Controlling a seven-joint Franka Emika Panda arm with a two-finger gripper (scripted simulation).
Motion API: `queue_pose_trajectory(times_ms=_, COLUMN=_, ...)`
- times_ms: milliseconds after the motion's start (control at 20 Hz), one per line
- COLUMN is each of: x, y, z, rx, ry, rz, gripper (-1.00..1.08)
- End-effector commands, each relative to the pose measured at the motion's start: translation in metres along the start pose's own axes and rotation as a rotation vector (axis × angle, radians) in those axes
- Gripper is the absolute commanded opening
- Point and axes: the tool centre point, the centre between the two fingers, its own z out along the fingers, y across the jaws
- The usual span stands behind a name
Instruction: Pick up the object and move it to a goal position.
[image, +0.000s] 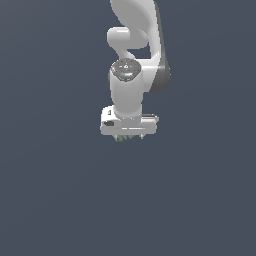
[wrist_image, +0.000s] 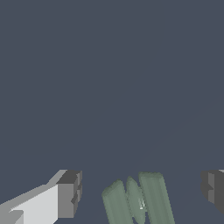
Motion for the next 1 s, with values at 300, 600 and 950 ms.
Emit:
queue_pose_trajectory(times_ms=300, x=0.000, y=0.000, z=0.000, rx=0.000, ry=0.000, rz=0.000, gripper=1.00)
queue_pose_trajectory(times_ms=600, x=0.000, y=0.003, z=-0.001, rx=0.000, ry=0.002, rz=0.008, gripper=0.28)
queue_pose_trajectory(times_ms=950, x=0.000, y=0.015, z=-0.004, rx=0.002, ry=0.009, rz=0.040, gripper=0.28)
